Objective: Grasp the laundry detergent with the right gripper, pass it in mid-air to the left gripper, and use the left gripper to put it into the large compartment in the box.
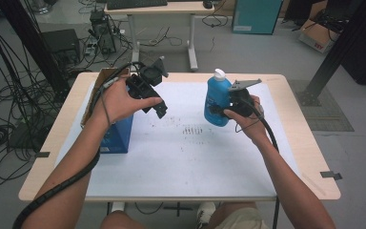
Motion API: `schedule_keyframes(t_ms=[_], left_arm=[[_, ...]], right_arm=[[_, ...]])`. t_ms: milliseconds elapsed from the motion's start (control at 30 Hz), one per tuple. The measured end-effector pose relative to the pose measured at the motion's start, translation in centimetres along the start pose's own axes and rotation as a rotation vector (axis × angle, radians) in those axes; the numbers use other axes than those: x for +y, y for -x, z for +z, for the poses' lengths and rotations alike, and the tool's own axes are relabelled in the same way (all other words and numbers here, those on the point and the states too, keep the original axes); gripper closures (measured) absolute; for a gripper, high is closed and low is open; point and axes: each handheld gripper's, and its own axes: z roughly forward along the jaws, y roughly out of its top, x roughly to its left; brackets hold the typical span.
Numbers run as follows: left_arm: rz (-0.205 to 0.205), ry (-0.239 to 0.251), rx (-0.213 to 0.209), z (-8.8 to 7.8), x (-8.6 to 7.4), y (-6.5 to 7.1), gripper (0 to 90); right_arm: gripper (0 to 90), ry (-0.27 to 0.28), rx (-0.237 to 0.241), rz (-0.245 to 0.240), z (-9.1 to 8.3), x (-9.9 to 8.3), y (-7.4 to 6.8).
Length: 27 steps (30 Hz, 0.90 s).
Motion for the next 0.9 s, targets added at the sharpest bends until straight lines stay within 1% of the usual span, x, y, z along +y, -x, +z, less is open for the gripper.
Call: schedule_keyframes(t_ms=[33,67,100,133,167,233,267,300,333,367,433,467,500,533,567,600,633,700,733,767,833,867,900], left_arm=[[0.015,-0.008,-0.008,-0.2,0.0,0.0,6.0],[0.039,-0.016,-0.009,-0.4,0.0,0.0,5.9],[0.064,-0.026,-0.007,-0.6,0.0,0.1,5.9],[0.074,-0.034,-0.005,-0.8,-0.1,0.1,5.9],[0.101,-0.035,0.001,-1.0,-0.1,0.1,5.8],[0.124,-0.041,-0.005,-1.3,-0.1,0.0,5.9],[0.134,-0.041,-0.01,-1.5,-0.1,0.0,5.9],[0.156,-0.038,-0.009,-1.7,-0.1,0.0,5.8],[0.186,-0.034,-0.015,-2.0,-0.2,0.2,5.8],[0.186,-0.034,-0.015,-2.0,-0.2,0.2,5.8],[0.226,-0.03,-0.003,-2.3,-0.4,0.5,5.8],[0.26,-0.028,0.002,-2.7,-0.6,0.7,5.9],[0.26,-0.028,0.002,-2.7,-0.6,0.7,6.1],[0.27,-0.023,-0.001,-2.9,-0.7,0.8,6.1],[0.276,-0.01,-0.005,-3.2,-0.8,0.9,6.1],[0.289,-0.008,-0.01,-3.6,-0.9,1.0,5.9],[0.295,-0.01,-0.016,-3.7,-0.9,1.1,5.8],[0.317,-0.014,-0.018,-4.0,-0.8,1.1,5.6],[0.317,-0.014,-0.018,-4.0,-0.8,1.1,5.6],[0.326,-0.023,-0.017,-4.1,-0.8,1.2,5.6],[0.342,-0.026,-0.023,-4.3,-0.6,1.3,5.7],[0.353,-0.028,-0.028,-4.4,-0.6,1.3,5.6],[0.355,-0.029,-0.033,-4.5,-0.5,1.4,5.6]], right_arm=[[42.3,0.003,0.012,-0.011,0.2,0.2,-0.3],[42.3,-0.001,0.029,-0.02,0.3,0.3,-0.6],[42.3,-0.009,0.064,-0.049,0.6,0.6,-1.2],[42.3,-0.009,0.064,-0.049,0.6,0.6,-1.2],[42.2,-0.014,0.081,-0.058,0.7,0.7,-1.6],[42.2,-0.029,0.125,-0.1,1.0,0.9,-2.8],[42.2,-0.029,0.125,-0.1,1.0,0.9,-2.8],[42.3,-0.032,0.138,-0.116,1.1,1.0,-3.1],[42.2,-0.035,0.163,-0.126,1.3,1.1,-3.8],[42.2,-0.035,0.163,-0.126,1.3,1.1,-3.8],[42.2,-0.042,0.204,-0.146,1.7,1.2,-4.5],[42.2,-0.045,0.24,-0.158,2.2,1.3,-5.2],[42.2,-0.051,0.263,-0.168,2.5,1.4,-5.6],[42.2,-0.052,0.285,-0.181,2.8,1.5,-6.0],[42.2,-0.052,0.285,-0.181,2.8,1.5,-6.0],[42.2,-0.055,0.316,-0.187,3.4,1.6,-6.7],[42.2,-0.056,0.335,-0.185,3.7,1.7,-7.3],[42.2,-0.046,0.373,-0.208,4.3,1.8,-8.0],[42.2,-0.045,0.39,-0.22,4.5,1.9,-8.3],[42.2,-0.045,0.39,-0.22,4.5,1.9,-8.3],[42.2,-0.041,0.42,-0.242,5.0,2.0,-9.0],[42.2,-0.039,0.441,-0.259,5.4,2.0,-9.7],[42.2,-0.039,0.441,-0.259,5.4,2.0,-9.7]])
